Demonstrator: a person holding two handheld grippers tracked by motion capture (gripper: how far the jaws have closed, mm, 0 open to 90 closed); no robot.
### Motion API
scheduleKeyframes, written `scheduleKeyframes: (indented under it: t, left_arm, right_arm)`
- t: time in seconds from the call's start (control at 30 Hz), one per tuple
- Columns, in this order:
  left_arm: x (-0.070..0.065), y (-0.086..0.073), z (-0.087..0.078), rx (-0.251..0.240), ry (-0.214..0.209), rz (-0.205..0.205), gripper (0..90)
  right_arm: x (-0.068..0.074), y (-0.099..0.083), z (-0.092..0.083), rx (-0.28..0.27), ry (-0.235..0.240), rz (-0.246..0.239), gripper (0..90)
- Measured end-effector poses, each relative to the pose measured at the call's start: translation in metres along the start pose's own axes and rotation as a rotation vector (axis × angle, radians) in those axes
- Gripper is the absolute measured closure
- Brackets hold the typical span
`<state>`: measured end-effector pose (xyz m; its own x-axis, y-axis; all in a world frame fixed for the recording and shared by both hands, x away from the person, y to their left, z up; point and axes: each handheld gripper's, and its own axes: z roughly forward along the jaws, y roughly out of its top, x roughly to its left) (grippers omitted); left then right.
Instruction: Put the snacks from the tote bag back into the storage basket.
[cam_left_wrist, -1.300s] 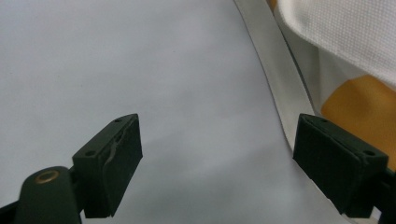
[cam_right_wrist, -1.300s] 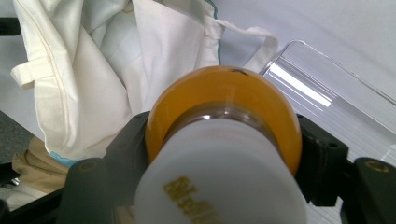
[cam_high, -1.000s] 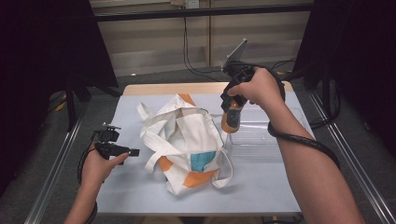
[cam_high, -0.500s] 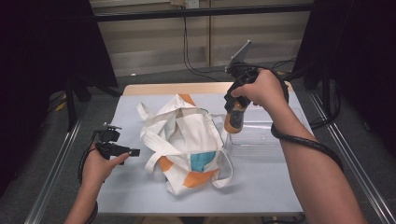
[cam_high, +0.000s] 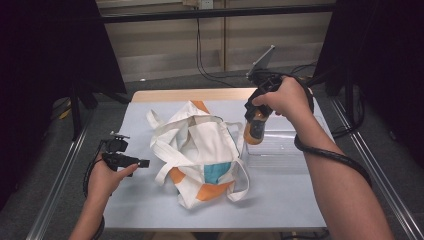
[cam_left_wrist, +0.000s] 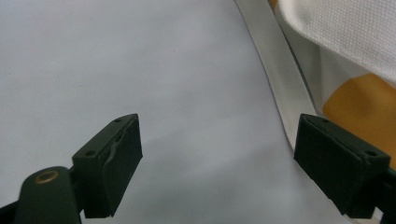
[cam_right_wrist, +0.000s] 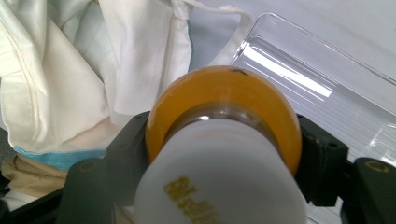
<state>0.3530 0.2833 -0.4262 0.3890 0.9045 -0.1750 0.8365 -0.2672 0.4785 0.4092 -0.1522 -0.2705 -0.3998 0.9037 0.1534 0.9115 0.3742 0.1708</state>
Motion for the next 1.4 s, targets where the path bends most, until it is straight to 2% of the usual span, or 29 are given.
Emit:
scheduleKeyframes:
  t: [0.17, 0.97, 1.17, 1.4]
  left_arm:
    - [-0.001, 0.000, 0.000, -0.003, 0.007, 0.008, 15.0]
    - [-0.001, 0.001, 0.001, 0.005, -0.006, 0.010, 15.0]
    - [-0.003, 0.001, 0.002, -0.011, 0.000, 0.000, 15.0]
    - [-0.002, 0.001, 0.001, -0.005, -0.005, 0.004, 15.1]
  right_arm:
    - [-0.001, -0.002, 0.001, 0.003, -0.016, 0.004, 30.5]
    - [-0.015, -0.017, 0.006, 0.021, -0.021, 0.037, 30.5]
    - [-0.015, -0.019, 0.007, 0.029, -0.018, 0.043, 30.5]
    - [-0.014, -0.021, 0.010, 0.033, -0.016, 0.038, 30.5]
